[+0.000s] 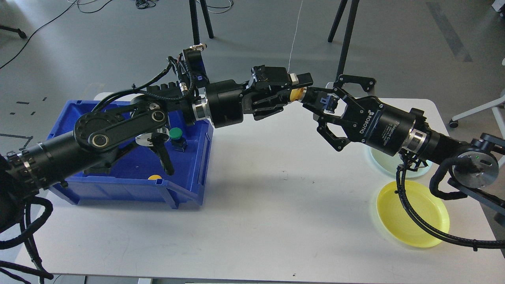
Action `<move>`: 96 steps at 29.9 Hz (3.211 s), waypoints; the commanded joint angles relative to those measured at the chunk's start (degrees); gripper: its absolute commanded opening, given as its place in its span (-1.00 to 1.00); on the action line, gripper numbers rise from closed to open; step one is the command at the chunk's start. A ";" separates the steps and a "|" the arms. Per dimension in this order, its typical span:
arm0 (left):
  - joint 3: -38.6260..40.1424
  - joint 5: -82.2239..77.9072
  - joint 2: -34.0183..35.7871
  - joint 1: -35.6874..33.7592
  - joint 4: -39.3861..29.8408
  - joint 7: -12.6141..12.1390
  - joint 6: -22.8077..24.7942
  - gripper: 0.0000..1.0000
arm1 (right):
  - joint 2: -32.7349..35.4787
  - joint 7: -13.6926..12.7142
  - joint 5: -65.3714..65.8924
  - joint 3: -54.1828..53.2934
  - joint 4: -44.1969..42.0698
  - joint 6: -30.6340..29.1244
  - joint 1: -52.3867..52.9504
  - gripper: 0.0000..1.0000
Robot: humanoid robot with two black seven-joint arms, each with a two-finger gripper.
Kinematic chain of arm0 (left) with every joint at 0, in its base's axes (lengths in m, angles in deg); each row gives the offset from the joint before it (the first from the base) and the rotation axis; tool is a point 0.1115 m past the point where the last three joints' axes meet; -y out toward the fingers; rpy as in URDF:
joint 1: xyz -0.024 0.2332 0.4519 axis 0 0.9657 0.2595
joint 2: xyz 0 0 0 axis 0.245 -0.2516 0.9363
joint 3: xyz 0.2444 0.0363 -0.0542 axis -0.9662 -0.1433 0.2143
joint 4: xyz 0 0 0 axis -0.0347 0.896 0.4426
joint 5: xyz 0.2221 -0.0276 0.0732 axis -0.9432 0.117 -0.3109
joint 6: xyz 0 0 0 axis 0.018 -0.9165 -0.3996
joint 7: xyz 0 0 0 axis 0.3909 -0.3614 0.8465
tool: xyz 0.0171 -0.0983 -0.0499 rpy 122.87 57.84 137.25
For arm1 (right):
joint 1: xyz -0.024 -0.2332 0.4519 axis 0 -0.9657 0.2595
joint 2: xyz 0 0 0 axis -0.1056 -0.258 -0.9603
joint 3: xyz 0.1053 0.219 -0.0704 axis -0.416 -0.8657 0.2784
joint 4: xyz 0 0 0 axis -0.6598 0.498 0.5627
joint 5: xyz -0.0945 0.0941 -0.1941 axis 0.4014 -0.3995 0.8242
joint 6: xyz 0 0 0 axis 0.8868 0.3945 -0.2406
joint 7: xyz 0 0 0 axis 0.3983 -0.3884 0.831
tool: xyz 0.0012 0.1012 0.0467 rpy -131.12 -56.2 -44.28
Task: Pass button and place on color plate
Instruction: 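Close the right gripper on the yellow button and take it from the left, then carry the yellow button with the right gripper onto the yellow plate, release, then reach the left gripper into the bin and grasp a green button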
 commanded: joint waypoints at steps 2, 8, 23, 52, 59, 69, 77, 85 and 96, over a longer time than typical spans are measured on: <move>0.07 0.01 -0.24 -0.10 0.04 0.00 0.11 0.42 | 0.05 0.00 -0.04 -0.02 -0.04 0.00 -0.03 -0.99; 0.07 0.01 -0.42 -0.10 0.04 0.00 0.11 0.45 | 0.75 0.00 -0.04 -0.55 -0.04 0.00 -0.90 -0.99; 0.16 0.28 -0.42 -0.01 0.04 0.00 0.06 0.50 | 16.30 11.59 -0.66 -8.28 -0.40 0.00 -25.60 -0.99; 0.16 -25.30 33.77 2.63 -1.99 0.00 0.11 0.62 | 11.84 14.68 20.53 2.26 -4.35 45.31 -31.32 -0.52; 0.16 -25.56 33.77 2.72 -1.72 0.00 0.11 0.62 | 10.42 14.76 20.44 2.00 -4.88 45.23 -31.06 0.81; -0.19 -37.68 33.07 2.80 1.17 0.00 0.11 0.63 | 12.53 12.57 19.91 -17.83 -0.31 30.76 -29.56 0.94; -4.24 -51.74 29.03 2.01 13.02 0.00 0.11 0.63 | 4.89 6.94 11.14 -39.74 -1.63 5.78 -28.60 0.95; -7.22 -55.88 26.65 2.72 20.34 0.00 0.06 0.62 | 4.36 6.94 6.82 -36.93 -3.29 2.07 -26.22 0.95; -10.92 -56.50 19.18 4.03 32.55 0.00 -3.81 0.62 | 4.80 6.94 6.55 -37.29 -3.91 0.00 -27.36 0.95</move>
